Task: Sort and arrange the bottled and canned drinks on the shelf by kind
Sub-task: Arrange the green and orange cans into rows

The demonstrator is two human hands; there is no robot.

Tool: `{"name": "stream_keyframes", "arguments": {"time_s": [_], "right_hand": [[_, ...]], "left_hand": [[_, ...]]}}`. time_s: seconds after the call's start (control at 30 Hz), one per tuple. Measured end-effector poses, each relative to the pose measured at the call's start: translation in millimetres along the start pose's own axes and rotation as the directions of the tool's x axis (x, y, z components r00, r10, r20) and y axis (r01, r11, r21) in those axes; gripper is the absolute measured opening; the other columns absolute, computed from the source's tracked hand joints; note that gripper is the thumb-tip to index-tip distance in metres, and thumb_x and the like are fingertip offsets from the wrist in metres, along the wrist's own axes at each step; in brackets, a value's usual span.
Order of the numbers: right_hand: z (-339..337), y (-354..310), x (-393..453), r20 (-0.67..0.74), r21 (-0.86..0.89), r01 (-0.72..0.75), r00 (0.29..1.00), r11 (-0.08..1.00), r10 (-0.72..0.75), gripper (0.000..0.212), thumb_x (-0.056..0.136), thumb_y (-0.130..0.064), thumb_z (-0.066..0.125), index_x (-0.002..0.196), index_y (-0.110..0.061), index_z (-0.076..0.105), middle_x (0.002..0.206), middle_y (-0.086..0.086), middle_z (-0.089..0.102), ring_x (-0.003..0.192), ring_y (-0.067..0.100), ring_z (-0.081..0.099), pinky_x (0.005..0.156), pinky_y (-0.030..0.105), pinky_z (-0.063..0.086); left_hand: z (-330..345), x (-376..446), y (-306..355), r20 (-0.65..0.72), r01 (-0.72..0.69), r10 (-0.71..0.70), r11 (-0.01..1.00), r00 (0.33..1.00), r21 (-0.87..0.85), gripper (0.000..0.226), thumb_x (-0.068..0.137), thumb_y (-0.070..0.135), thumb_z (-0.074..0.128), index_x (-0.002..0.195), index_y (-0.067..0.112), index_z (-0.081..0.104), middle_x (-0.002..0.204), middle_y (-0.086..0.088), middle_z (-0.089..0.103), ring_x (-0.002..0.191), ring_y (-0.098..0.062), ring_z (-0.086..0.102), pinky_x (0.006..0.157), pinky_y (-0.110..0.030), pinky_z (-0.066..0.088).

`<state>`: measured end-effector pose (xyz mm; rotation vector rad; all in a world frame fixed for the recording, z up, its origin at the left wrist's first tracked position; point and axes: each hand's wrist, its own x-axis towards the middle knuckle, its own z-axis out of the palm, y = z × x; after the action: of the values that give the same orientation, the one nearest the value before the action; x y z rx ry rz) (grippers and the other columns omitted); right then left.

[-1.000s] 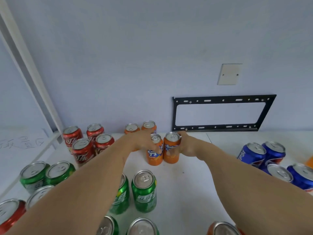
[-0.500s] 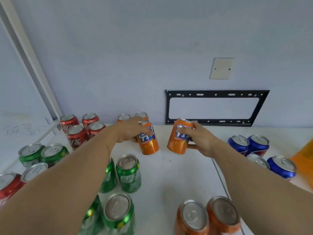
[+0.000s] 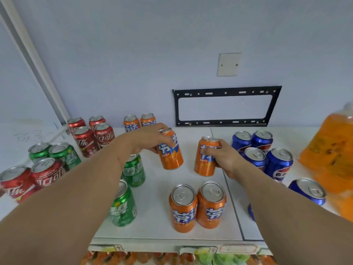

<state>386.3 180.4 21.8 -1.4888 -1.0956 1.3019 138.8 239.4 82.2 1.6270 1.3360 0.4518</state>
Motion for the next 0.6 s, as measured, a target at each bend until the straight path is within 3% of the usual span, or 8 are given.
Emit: {"name": "stream_keyframes", "arguments": {"time_s": [0.1, 0.37, 0.6], "right_hand": [[3, 7, -4, 0.022, -0.038, -0.016, 1.0, 0.999, 0.016, 0.063, 0.077, -0.016, 0.079, 0.128, -0.023, 0.044, 0.118, 0.005, 0.06, 0.106, 0.025, 0.061, 0.093, 0.045, 0.051], [3, 19, -23, 0.022, -0.047, -0.009, 1.0, 0.999, 0.01, 0.062, 0.077, -0.006, 0.076, 0.125, -0.027, 0.043, 0.11, -0.001, 0.06, 0.097, 0.017, 0.06, 0.071, 0.03, 0.05], [7, 17, -30, 0.006, -0.116, -0.011, 1.0, 0.993, 0.011, 0.079, 0.074, -0.004, 0.078, 0.137, -0.03, 0.039, 0.129, 0.004, 0.057, 0.107, 0.021, 0.058, 0.08, 0.035, 0.051]], "left_hand": [[6, -3, 1, 0.03, 0.003, -0.004, 0.999, 1.0, 0.035, 0.05, 0.074, 0.02, 0.082, 0.117, 0.021, 0.057, 0.112, -0.008, 0.068, 0.102, -0.023, 0.068, 0.085, -0.041, 0.059], [15, -7, -6, 0.033, 0.002, -0.004, 0.997, 0.999, 0.077, 0.056, 0.072, 0.021, 0.084, 0.12, 0.023, 0.055, 0.114, -0.006, 0.068, 0.103, -0.023, 0.067, 0.088, -0.044, 0.058], [29, -11, -7, 0.049, -0.03, 0.018, 0.97, 0.999, 0.242, 0.063, 0.068, 0.027, 0.087, 0.12, 0.029, 0.052, 0.111, 0.001, 0.065, 0.1, -0.018, 0.065, 0.086, -0.041, 0.059]]}}
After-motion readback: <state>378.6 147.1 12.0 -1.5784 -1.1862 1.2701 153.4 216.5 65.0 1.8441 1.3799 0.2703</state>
